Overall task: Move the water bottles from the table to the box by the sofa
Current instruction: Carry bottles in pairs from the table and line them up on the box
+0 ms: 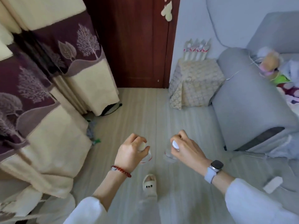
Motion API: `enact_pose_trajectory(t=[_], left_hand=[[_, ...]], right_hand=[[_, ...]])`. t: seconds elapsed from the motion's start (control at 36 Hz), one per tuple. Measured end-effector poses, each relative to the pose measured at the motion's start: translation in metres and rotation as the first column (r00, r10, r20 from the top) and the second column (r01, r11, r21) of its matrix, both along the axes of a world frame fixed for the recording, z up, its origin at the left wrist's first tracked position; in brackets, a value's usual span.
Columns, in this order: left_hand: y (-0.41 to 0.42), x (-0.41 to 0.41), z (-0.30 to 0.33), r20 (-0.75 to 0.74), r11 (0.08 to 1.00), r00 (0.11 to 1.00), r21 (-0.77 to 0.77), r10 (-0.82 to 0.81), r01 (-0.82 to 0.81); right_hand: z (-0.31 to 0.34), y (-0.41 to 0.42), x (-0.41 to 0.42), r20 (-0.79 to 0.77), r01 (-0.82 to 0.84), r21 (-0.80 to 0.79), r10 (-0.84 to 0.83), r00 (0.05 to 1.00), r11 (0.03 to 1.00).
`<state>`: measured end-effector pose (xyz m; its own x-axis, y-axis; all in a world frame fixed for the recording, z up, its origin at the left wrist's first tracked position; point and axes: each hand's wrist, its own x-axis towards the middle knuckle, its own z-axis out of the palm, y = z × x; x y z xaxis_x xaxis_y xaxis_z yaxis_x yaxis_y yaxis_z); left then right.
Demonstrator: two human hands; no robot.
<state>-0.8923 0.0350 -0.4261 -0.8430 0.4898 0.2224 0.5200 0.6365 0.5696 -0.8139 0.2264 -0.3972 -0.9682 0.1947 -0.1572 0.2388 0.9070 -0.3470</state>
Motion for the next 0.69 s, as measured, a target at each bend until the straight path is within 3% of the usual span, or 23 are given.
enact_pose_trajectory(t=[0.22, 0.5, 0.69], left_hand=[[0.14, -0.172, -0.013, -0.005, 0.985, 0.986, -0.048, -0.164, 0.164], [0.321, -0.324, -0.005, 0.111, 0.969, 0.967, -0.068, -0.228, 0.236], [0.468, -0.407, -0.021, 0.088, 0.969, 0.968, -0.053, -0.234, 0.24]], right_hand=[[-0.012, 0.126, -0.148, 0.035, 0.077, 0.019, -0.077, 0.996, 0.997], [0.0, 0.288, -0.276, -0.003, 0.302, -0.016, -0.302, 0.953, 0.953], [-0.019, 0.428, -0.36, -0.037, 0.324, -0.011, -0.324, 0.945, 0.946]])
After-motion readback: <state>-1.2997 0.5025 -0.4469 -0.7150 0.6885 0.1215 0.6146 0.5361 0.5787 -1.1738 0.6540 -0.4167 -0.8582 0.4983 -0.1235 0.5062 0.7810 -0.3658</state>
